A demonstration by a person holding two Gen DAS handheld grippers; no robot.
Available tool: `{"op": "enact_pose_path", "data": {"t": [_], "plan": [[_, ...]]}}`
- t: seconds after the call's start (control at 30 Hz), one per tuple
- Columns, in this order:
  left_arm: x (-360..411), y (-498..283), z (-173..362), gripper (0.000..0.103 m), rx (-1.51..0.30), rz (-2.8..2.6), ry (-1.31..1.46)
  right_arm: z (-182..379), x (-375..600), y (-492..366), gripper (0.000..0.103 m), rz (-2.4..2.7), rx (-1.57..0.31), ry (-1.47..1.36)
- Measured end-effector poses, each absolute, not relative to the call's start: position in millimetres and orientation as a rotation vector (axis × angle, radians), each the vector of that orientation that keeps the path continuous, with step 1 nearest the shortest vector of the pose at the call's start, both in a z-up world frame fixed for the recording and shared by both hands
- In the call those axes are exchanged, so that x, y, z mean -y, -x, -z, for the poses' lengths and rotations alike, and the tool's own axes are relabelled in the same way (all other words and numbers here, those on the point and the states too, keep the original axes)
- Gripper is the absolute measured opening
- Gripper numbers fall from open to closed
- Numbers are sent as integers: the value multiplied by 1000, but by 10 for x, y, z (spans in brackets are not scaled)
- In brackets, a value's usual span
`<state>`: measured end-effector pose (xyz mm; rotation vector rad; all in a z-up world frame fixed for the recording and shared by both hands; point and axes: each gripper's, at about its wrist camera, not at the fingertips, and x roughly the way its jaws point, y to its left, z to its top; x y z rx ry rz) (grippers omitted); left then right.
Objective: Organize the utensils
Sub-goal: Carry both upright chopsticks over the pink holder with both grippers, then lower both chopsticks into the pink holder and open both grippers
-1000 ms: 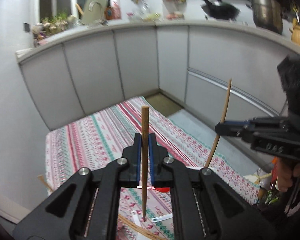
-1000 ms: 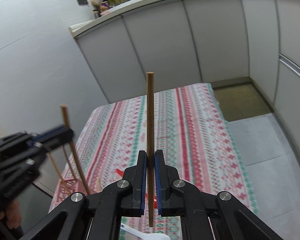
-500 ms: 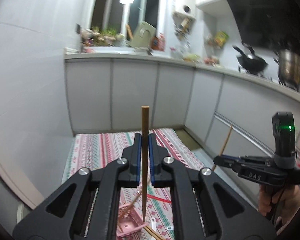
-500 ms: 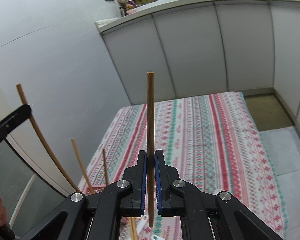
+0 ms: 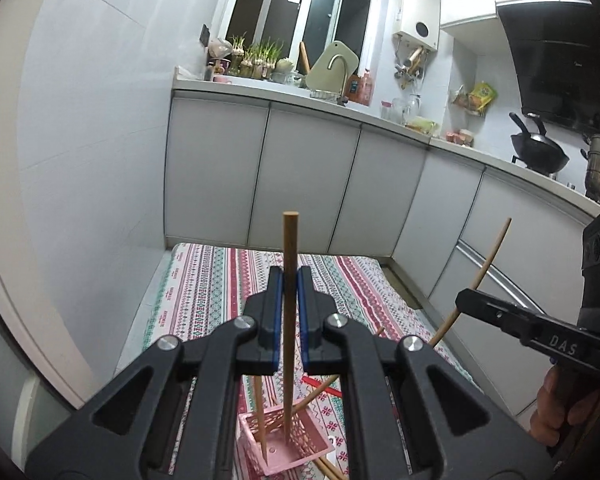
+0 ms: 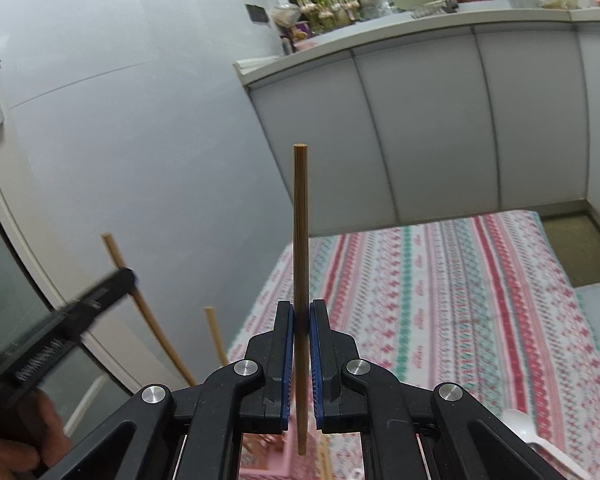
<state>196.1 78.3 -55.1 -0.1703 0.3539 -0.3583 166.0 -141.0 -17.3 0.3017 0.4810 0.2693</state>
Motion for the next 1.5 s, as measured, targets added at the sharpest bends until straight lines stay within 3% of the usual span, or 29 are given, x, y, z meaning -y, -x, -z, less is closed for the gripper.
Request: {"op": "enact_pose_path", "data": {"t": [1.5], "plan": [[-679,-2197,1082,8,-514,411,76,994,882,-2305,8,-336,-718,-249]]}}
